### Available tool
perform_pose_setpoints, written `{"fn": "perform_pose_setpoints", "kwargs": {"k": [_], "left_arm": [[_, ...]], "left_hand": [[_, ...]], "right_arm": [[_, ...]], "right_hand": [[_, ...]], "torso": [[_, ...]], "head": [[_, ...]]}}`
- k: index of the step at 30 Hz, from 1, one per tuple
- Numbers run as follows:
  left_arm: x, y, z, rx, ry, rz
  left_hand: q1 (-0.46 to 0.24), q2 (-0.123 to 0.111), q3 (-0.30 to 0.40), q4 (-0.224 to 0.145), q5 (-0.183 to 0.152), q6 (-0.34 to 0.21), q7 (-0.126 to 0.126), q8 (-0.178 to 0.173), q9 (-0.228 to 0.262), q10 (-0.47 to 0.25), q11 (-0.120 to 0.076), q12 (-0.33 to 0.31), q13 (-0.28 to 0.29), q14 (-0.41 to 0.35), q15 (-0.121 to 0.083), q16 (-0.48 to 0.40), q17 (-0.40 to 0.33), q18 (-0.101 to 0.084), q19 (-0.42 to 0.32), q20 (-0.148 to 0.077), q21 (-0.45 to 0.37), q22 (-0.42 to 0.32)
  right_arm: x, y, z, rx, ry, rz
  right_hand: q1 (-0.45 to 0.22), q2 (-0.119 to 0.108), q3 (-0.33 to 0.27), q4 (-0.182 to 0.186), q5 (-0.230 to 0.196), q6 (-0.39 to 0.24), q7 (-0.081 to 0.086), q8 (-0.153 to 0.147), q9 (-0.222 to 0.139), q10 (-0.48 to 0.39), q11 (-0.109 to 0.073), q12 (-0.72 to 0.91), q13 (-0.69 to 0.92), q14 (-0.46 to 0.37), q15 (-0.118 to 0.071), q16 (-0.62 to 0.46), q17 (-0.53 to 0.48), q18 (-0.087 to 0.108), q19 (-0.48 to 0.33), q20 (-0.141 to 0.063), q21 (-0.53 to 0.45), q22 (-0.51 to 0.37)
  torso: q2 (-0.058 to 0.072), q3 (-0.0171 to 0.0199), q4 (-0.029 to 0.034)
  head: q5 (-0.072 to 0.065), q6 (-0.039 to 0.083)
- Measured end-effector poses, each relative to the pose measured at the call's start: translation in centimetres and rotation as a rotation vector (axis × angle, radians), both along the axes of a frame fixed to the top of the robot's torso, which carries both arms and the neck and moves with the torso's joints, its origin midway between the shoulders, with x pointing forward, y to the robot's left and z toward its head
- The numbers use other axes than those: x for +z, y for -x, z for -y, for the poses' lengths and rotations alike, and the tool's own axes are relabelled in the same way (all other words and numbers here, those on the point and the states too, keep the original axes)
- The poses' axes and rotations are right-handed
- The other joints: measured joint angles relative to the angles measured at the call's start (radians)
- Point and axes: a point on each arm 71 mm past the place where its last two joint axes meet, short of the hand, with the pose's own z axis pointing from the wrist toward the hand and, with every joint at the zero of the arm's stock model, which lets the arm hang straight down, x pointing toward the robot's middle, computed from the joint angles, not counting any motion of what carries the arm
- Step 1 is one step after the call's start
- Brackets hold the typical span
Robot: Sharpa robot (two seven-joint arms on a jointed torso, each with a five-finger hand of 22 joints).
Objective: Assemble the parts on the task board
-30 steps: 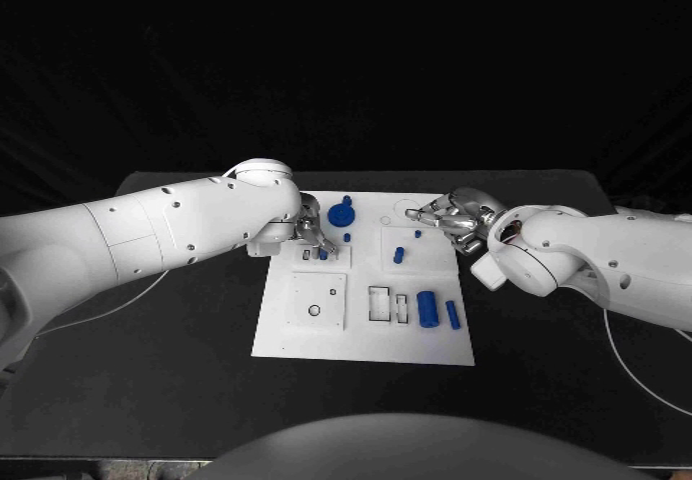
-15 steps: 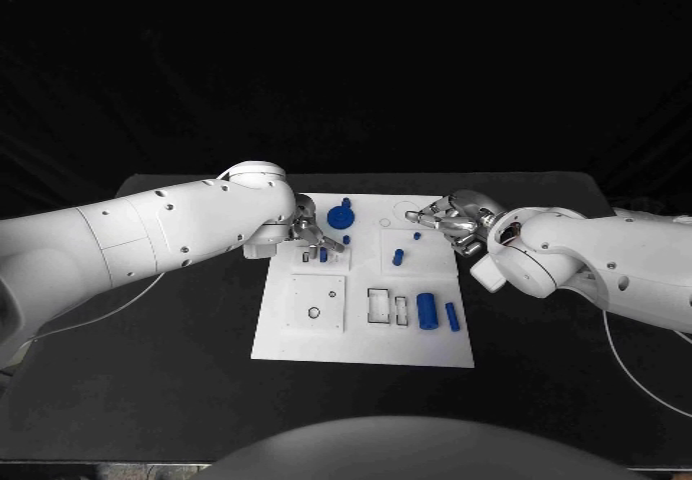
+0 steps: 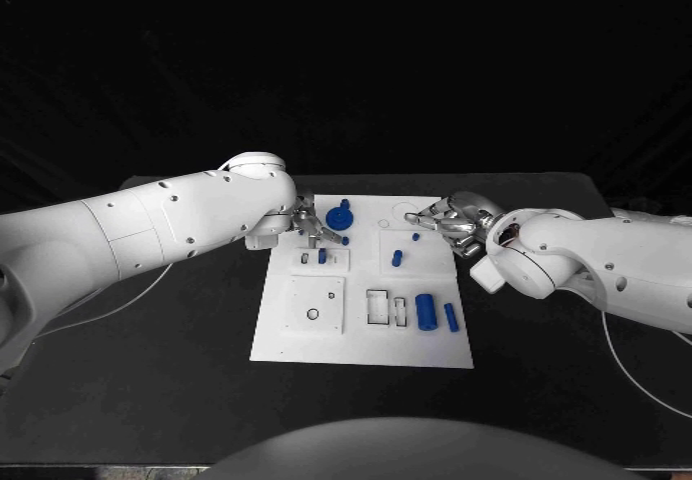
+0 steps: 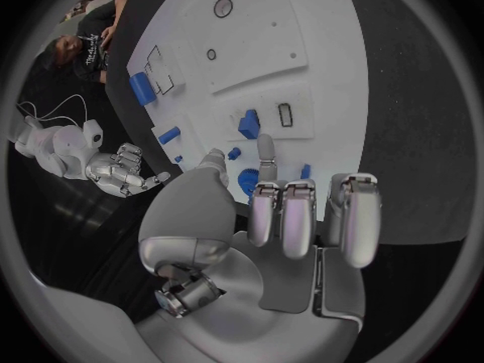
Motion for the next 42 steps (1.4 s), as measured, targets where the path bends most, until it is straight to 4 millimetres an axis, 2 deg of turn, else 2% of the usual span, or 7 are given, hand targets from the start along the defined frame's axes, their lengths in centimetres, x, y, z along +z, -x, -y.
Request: {"fn": "perform_pose_setpoints", "kwargs": {"k": [6,10,15,27,37,41,42], "left_arm": [[0.0,-0.5,0.0,0.001,-0.016,-0.011],[0.0,-0.8,-0.2,0.003,-0.03,-0.021],[0.0,-1.0,-0.4,0.001,-0.047,-0.038],[-0.1,-1.1,-0.3,-0.019,-0.054,-0.06],[-0.1,-1.1,0.4,-0.038,-0.042,-0.069],[-0.1,-1.1,0.7,-0.043,-0.038,-0.07],[-0.1,-1.1,0.7,-0.043,-0.038,-0.07]], "left_hand": [[0.027,0.006,0.0,0.0,0.044,-0.006,-0.006,0.018,0.039,0.002,-0.005,0.0,0.0,-0.004,-0.004,0.0,0.0,0.0,0.0,0.0,0.0,0.0],[0.031,0.01,-0.003,0.003,0.054,-0.006,-0.006,0.028,0.055,-0.001,-0.008,0.0,0.0,-0.004,-0.004,0.0,0.0,0.0,0.0,0.0,0.0,0.0],[0.059,0.014,-0.003,0.003,0.059,-0.013,-0.013,0.032,0.074,0.002,-0.012,0.0,0.0,0.0,-0.007,0.0,0.0,0.0,0.0,-0.007,0.0,0.0],[0.068,0.023,-0.003,0.003,0.059,-0.016,-0.016,0.032,0.081,0.002,-0.012,0.0,0.0,0.0,-0.007,0.0,0.0,0.0,0.0,-0.007,0.0,0.0],[0.09,0.037,-0.003,0.003,0.059,-0.024,-0.016,0.032,0.092,0.002,-0.012,0.0,0.001,-0.004,-0.011,0.0,0.0,0.0,0.0,-0.007,0.0,0.0],[0.118,0.048,0.004,-0.002,0.059,-0.028,-0.02,0.032,0.099,0.002,-0.012,0.0,0.001,-0.004,-0.011,0.0,0.0,0.0,0.0,-0.007,0.0,0.0],[0.124,0.044,0.006,0.0,0.059,-0.031,-0.019,0.032,0.1,0.002,-0.012,0.0,0.001,-0.004,-0.011,0.0,0.0,0.0,0.0,-0.007,0.0,0.0]], "right_arm": [[0.0,0.0,0.0,0.0,0.001,-0.002],[-0.1,0.0,0.0,0.0,0.002,-0.003],[-0.1,0.0,-0.1,0.002,0.001,-0.006],[-0.2,0.0,-0.2,0.004,0.002,-0.009],[-0.2,0.0,-0.3,0.005,0.002,-0.009],[-0.2,0.0,-0.3,0.005,0.001,-0.009],[-0.2,0.0,-0.3,0.005,0.001,-0.009]], "right_hand": [[0.0,0.0,0.0,0.0,0.0,0.0,0.0,0.0,0.0,0.0,0.0,0.0,0.0,0.0,0.0,0.0,0.0,0.0,0.0,0.0,0.0,0.0],[0.0,0.0,0.0,0.0,0.004,0.0,0.0,0.0,0.0,0.0,0.0,0.0,-0.001,0.0,0.0,0.0,0.001,0.0,0.0,0.0,0.0,0.0],[0.0,0.0,0.0,0.0,0.004,0.0,0.0,0.0,0.0,0.0,0.0,0.0,-0.001,0.0,0.0,0.0,0.001,0.0,0.0,0.0,0.0,0.0],[0.0,0.0,0.0,0.0,0.004,0.0,0.0,0.004,0.0,0.0,0.0,0.0,-0.001,0.0,0.0,0.0,0.001,0.0,0.0,0.0,0.0,0.0],[0.0,0.0,0.0,0.0,0.004,0.0,0.0,0.004,0.0,0.0,0.0,0.0,-0.001,0.0,0.0,0.0,0.001,0.0,0.0,0.0,0.0,0.0],[0.0,0.0,0.0,0.0,0.004,0.0,0.0,0.004,0.0,0.0,0.0,0.0,-0.001,0.0,0.0,0.0,0.0,0.0,0.0,0.0,0.0,0.0],[0.0,0.0,0.0,0.0,0.004,0.0,0.0,0.004,0.0,0.0,0.0,0.0,-0.001,0.0,0.0,0.0,0.0,0.0,0.0,0.0,0.0,0.0]], "torso": [[0.0,0.0,0.0],[0.001,0.0003,0.0],[0.001,0.0005,0.0007],[0.0,-0.0002,0.0018],[0.0,-0.0001,0.0016],[0.0,-0.0002,0.0016],[0.0,-0.0001,0.0016]], "head": [[-0.001,-0.002],[-0.002,-0.002],[-0.002,-0.004],[-0.003,-0.009],[-0.005,-0.007],[-0.005,-0.006],[-0.004,-0.006]]}}
